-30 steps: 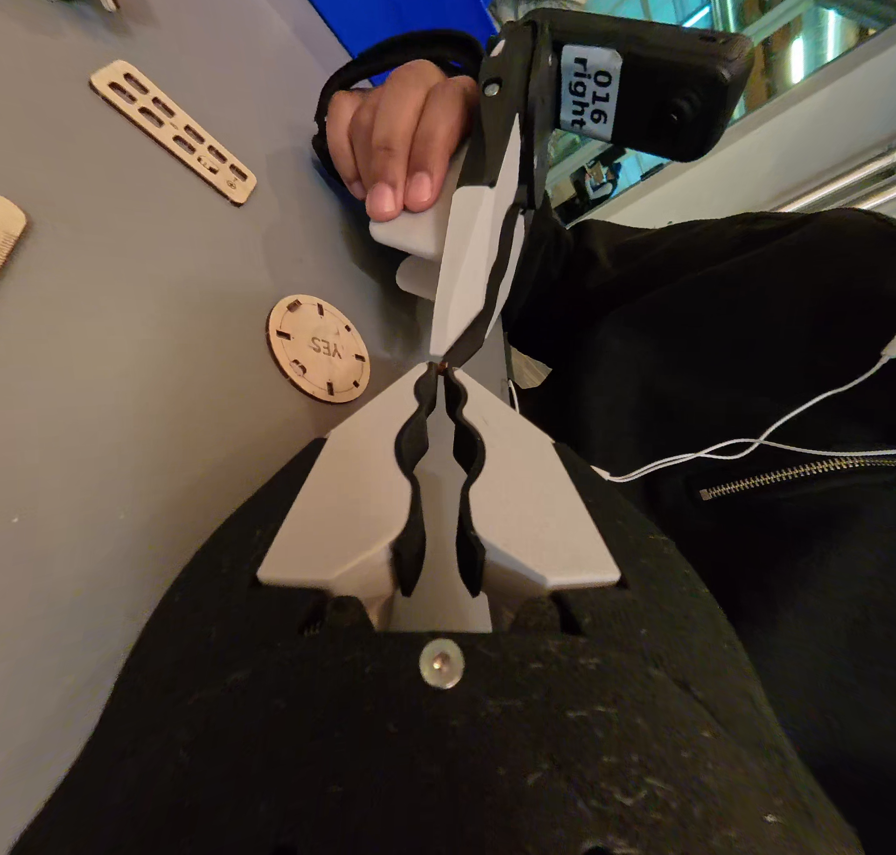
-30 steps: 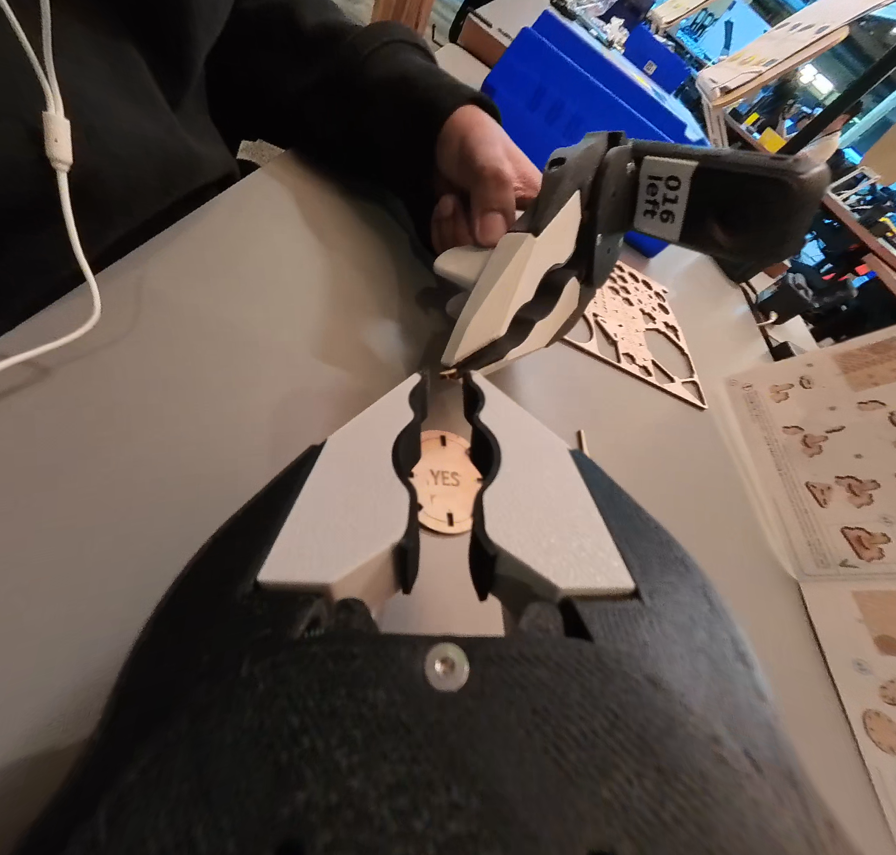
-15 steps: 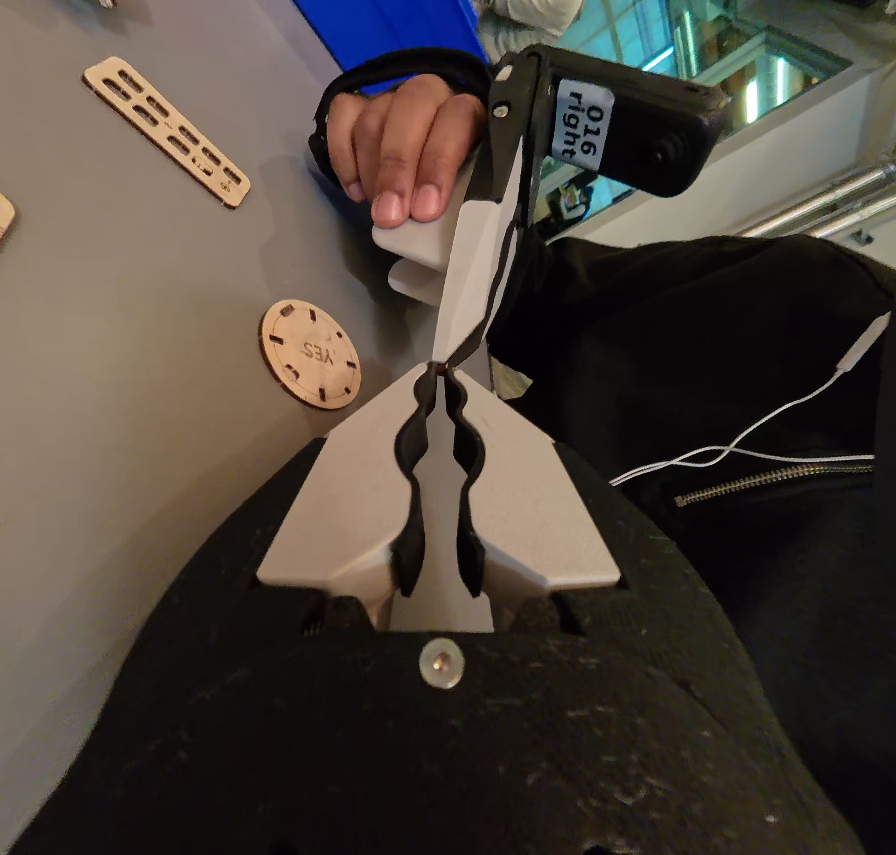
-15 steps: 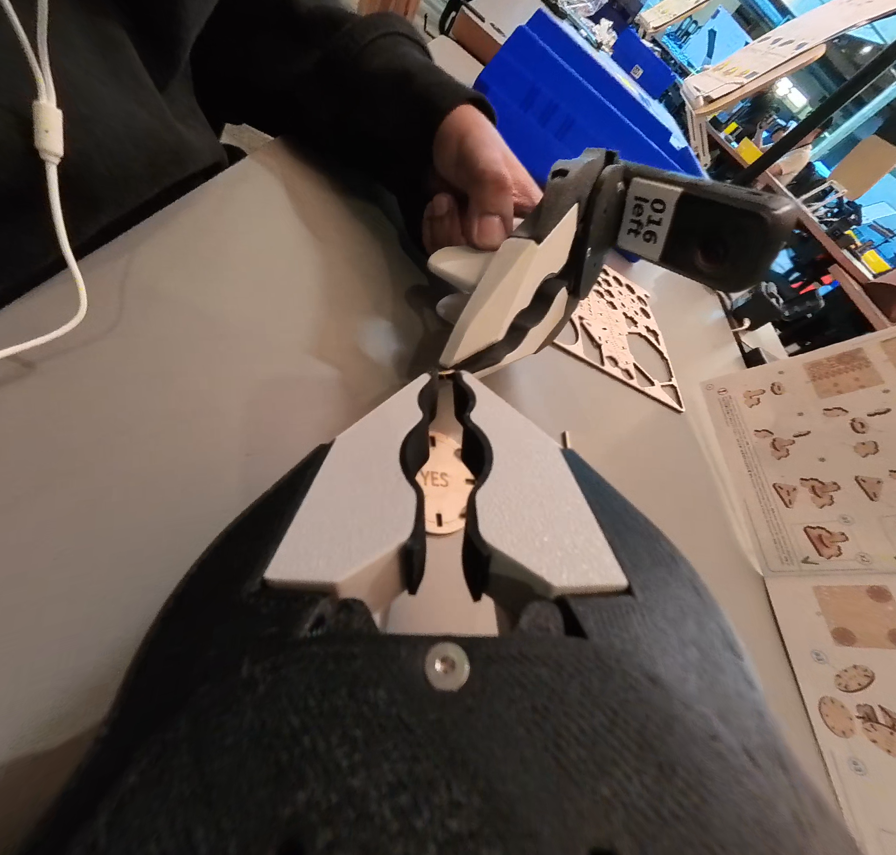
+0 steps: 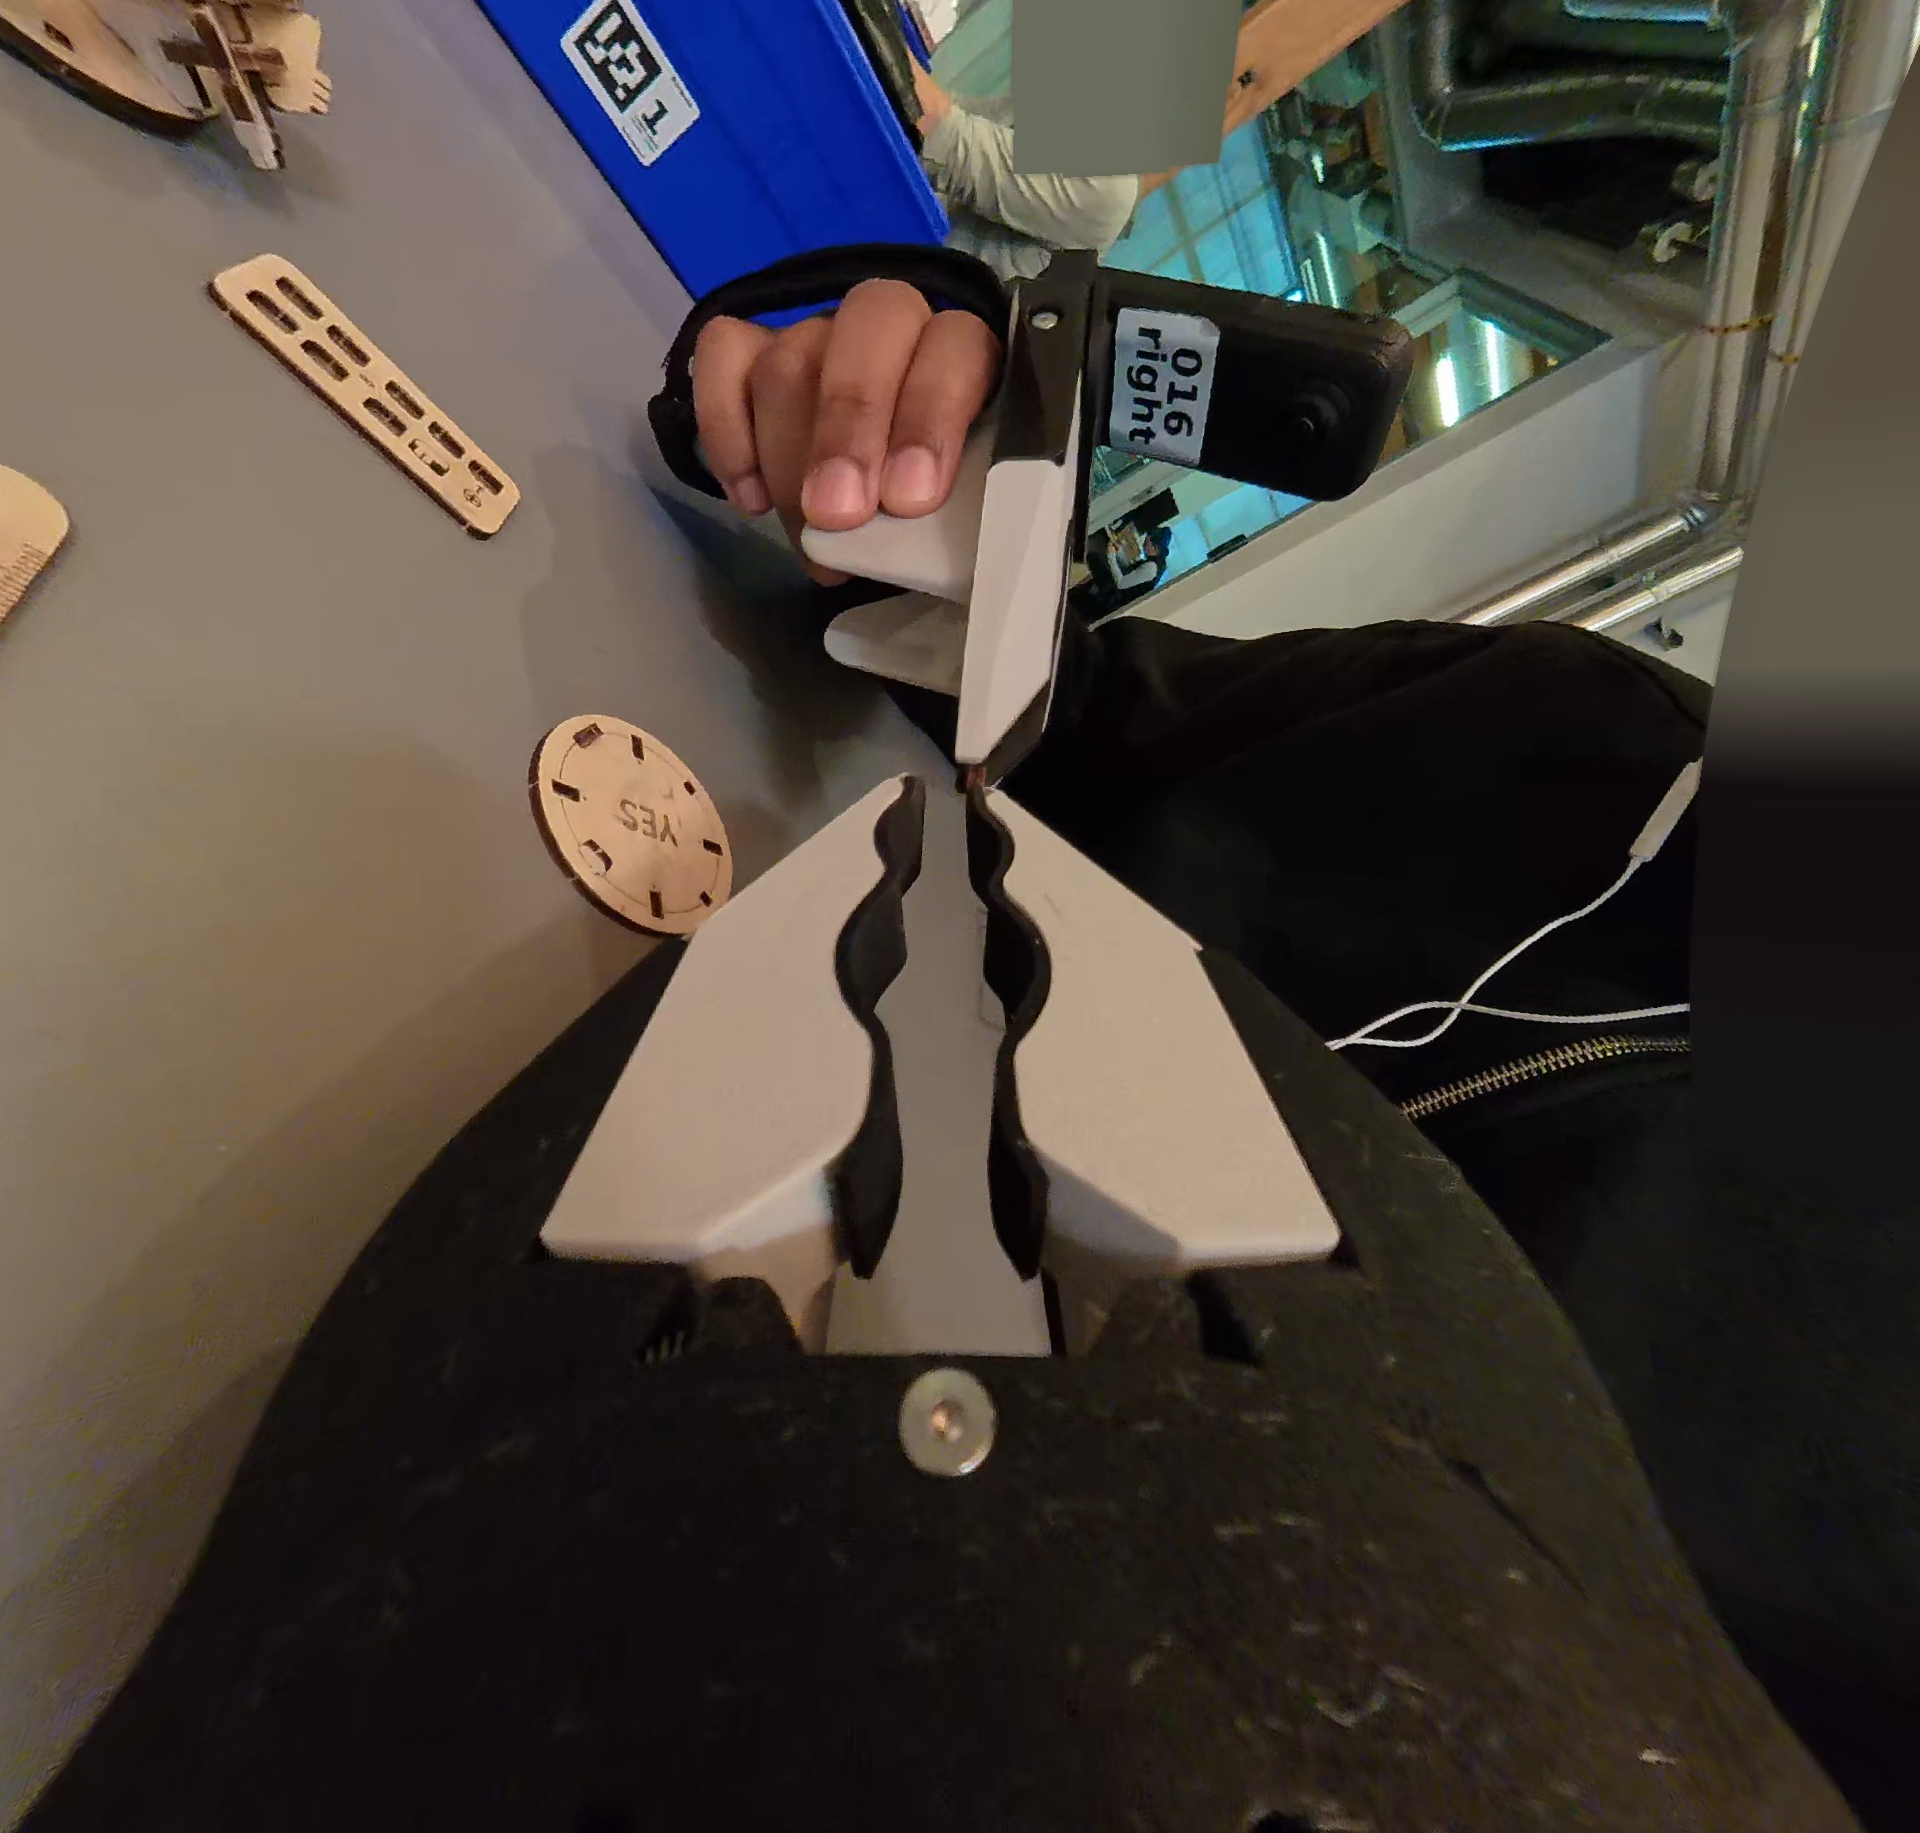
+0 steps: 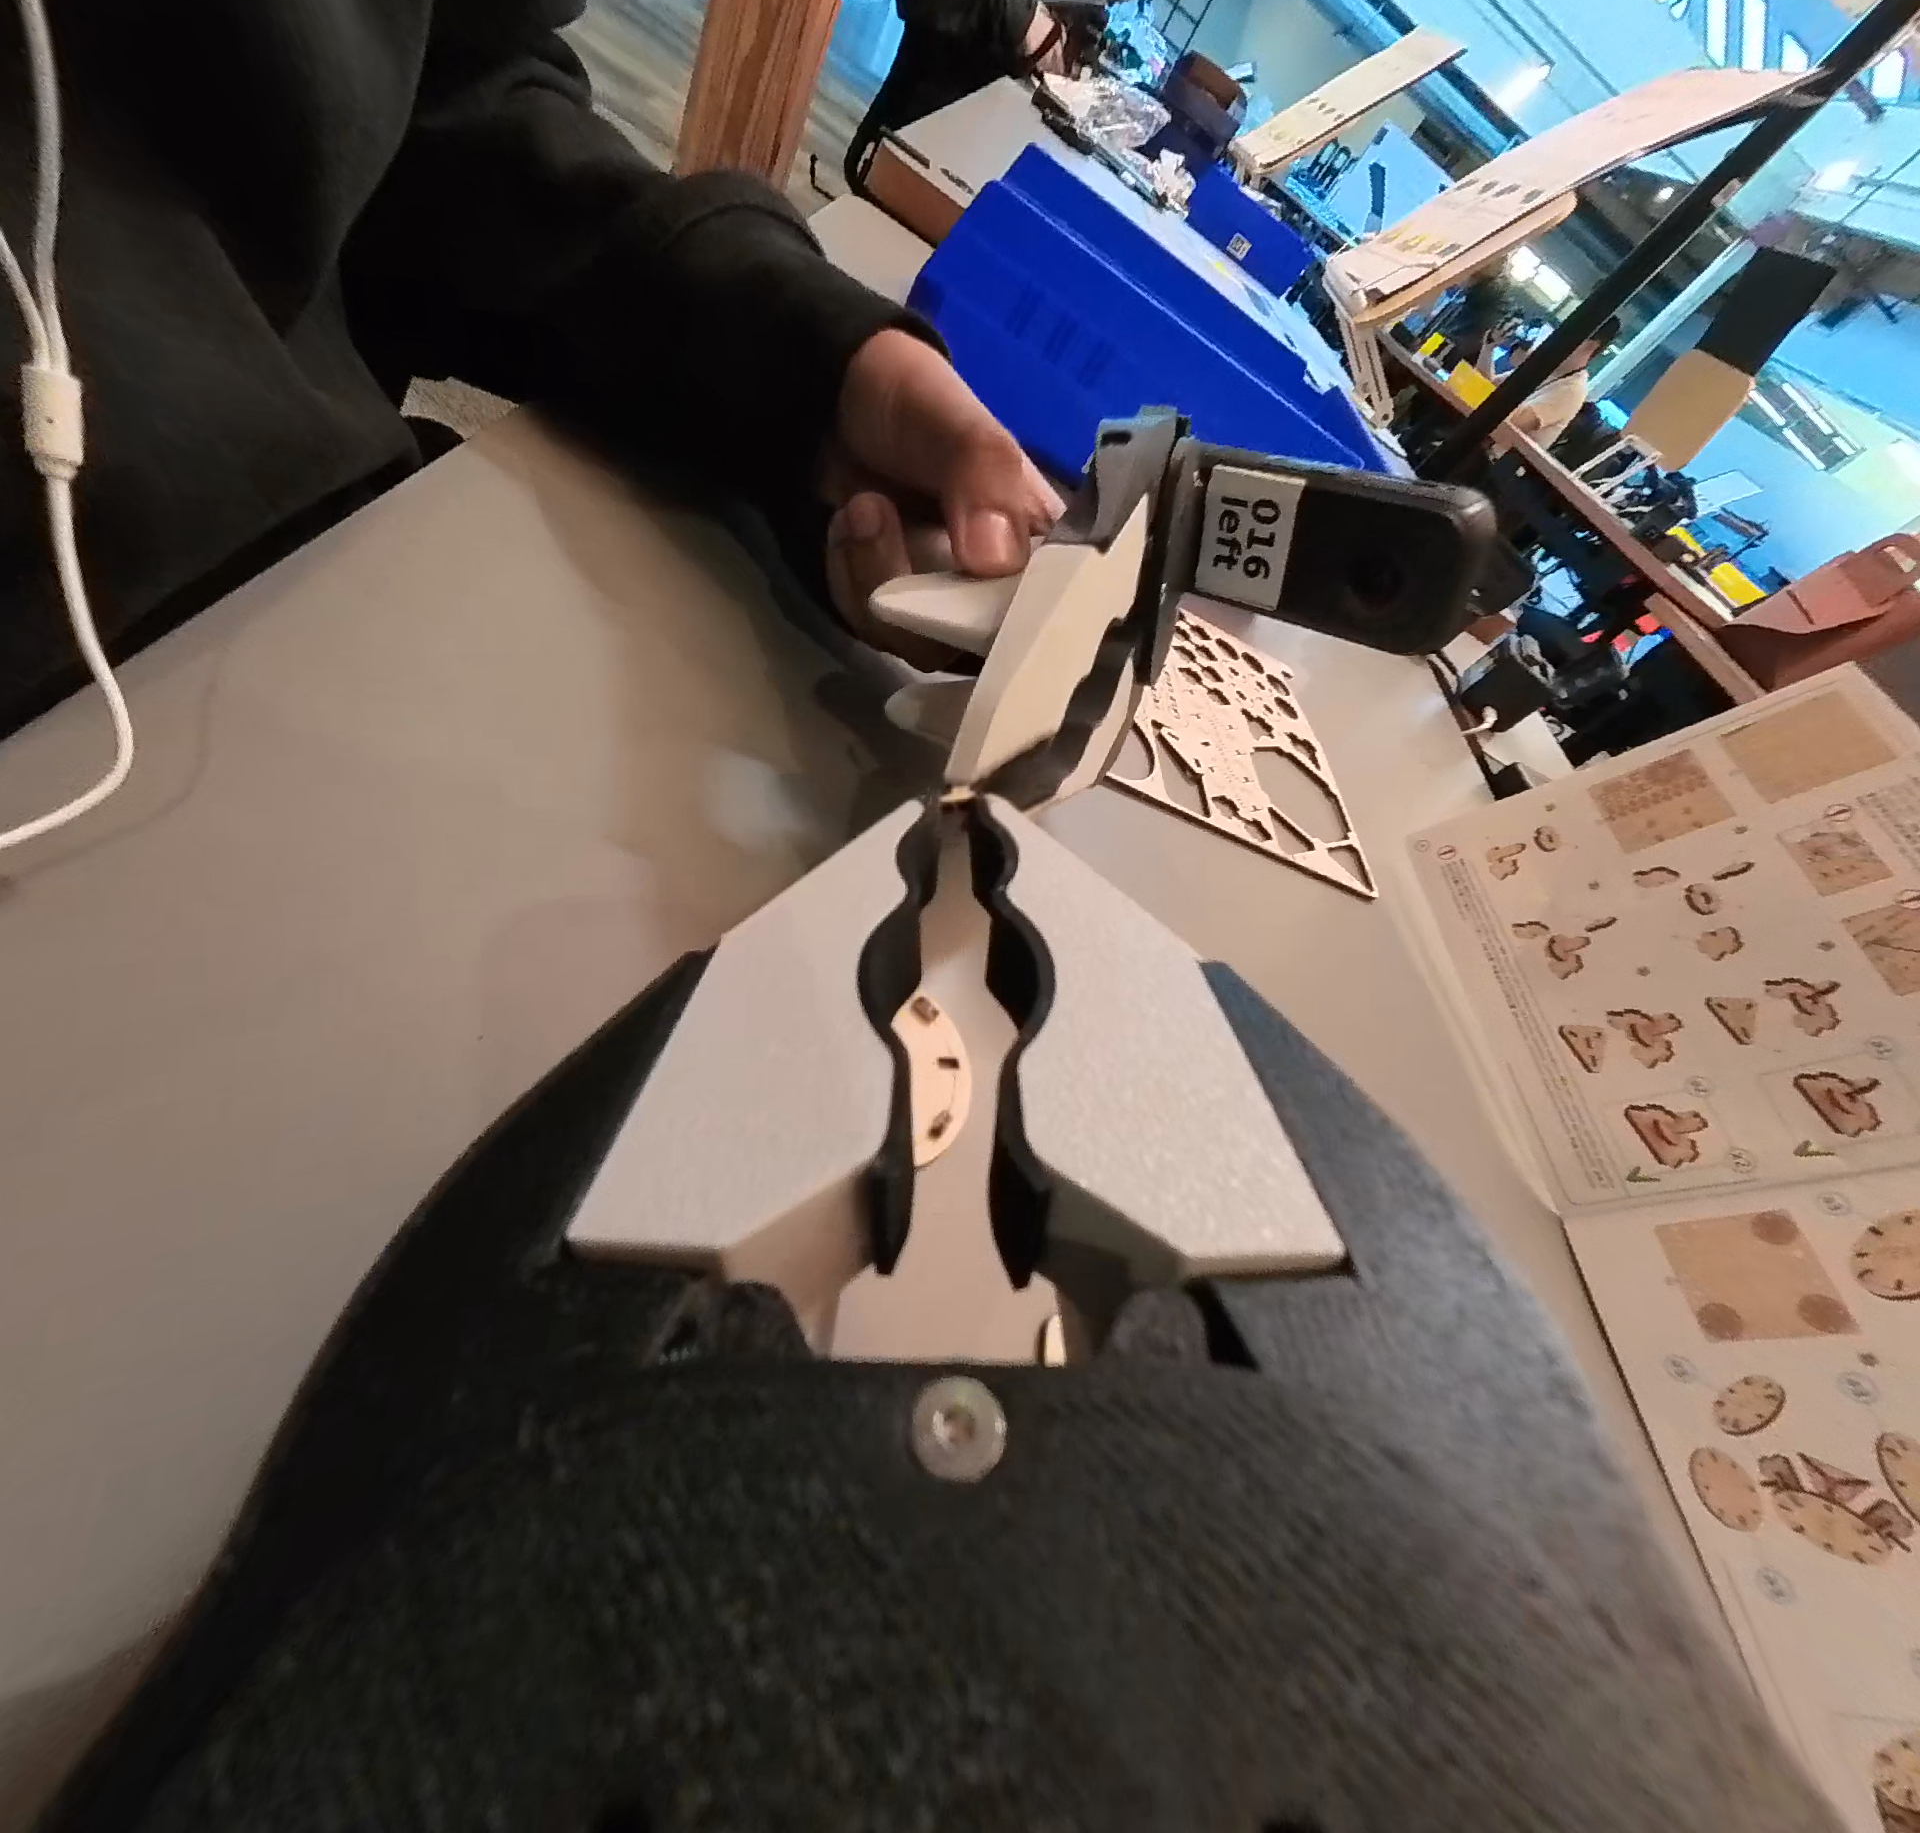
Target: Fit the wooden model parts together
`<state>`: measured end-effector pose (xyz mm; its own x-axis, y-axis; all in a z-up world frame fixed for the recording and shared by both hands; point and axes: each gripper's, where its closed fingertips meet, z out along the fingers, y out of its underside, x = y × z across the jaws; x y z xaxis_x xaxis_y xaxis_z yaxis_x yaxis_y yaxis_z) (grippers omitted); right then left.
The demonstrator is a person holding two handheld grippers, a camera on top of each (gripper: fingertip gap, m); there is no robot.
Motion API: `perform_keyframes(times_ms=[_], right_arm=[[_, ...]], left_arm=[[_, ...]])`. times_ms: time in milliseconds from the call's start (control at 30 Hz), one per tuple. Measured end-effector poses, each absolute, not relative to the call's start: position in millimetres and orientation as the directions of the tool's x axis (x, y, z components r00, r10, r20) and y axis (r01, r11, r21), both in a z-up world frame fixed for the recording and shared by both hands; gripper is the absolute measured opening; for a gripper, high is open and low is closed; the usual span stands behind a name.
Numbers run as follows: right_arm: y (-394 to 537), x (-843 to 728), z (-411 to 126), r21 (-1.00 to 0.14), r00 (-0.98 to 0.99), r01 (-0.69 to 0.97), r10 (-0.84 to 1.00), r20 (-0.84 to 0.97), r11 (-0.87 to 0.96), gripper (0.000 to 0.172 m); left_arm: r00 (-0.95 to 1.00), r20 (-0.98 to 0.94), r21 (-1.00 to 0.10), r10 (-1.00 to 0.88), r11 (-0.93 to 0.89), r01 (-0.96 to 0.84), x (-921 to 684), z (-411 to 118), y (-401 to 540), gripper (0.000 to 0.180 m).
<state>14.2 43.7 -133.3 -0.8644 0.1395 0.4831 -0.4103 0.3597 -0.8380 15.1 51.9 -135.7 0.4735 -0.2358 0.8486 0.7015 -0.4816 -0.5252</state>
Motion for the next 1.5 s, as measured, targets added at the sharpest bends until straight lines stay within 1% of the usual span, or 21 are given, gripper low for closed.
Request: perform_keyframes(times_ms=[167,300,467,533,600,667,700,733,867,967,1067,1500], right_arm=[[43,14,-131,-0.835,-0.859,-0.416,0.145,0.491,0.36,0.003],[43,13,-132,-0.829,-0.854,-0.42,0.148,0.498,0.369,0.003],[43,14,-132,-0.843,-0.867,-0.398,0.153,0.475,0.363,0.003],[42,14,-132,-0.845,-0.867,-0.398,0.154,0.474,0.358,0.003],[42,12,-130,-0.858,-0.874,-0.377,0.172,0.454,0.348,0.003],[42,10,-127,-0.889,-0.896,-0.324,0.198,0.399,0.325,0.008],[42,9,-125,-0.91,-0.912,-0.282,0.211,0.353,0.304,0.013],[42,9,-123,-0.93,-0.927,-0.236,0.22,0.303,0.282,0.014],[43,0,-119,-0.982,-0.961,-0.024,0.267,0.075,0.188,0.008],[43,-2,-121,-0.98,-0.963,0.139,0.252,-0.099,0.143,0.006],[45,-1,-117,-0.969,-0.954,0.232,0.214,-0.209,0.088,0.001],[44,-2,-122,-0.949,-0.939,0.298,0.209,-0.272,0.102,0.001]], left_arm=[[0.457,0.85,-0.525,-0.261,-0.479,0.703,18,-132,52,0.004],[0.464,0.844,-0.535,-0.269,-0.478,0.697,19,-131,52,0.0],[0.462,0.845,-0.534,-0.271,-0.479,0.697,20,-130,52,0.0],[0.478,0.836,-0.548,-0.271,-0.479,0.686,20,-130,52,0.0],[0.526,0.806,-0.588,-0.271,-0.465,0.662,18,-129,52,0.0],[0.57,0.778,-0.623,-0.264,-0.441,0.646,14,-128,52,0.0],[0.586,0.769,-0.634,-0.258,-0.43,0.643,12,-128,51,0.0],[0.601,0.758,-0.646,-0.253,-0.418,0.639,9,-127,51,0.0],[0.652,0.713,-0.695,-0.256,-0.378,0.611,6,-121,51,0.0],[0.709,0.666,-0.735,-0.234,-0.372,0.568,4,-122,51,0.0],[0.735,0.641,-0.753,-0.223,-0.371,0.544,4,-123,52,0.0],[0.76,0.616,-0.766,-0.206,-0.381,0.518,5,-127,53,0.0]])
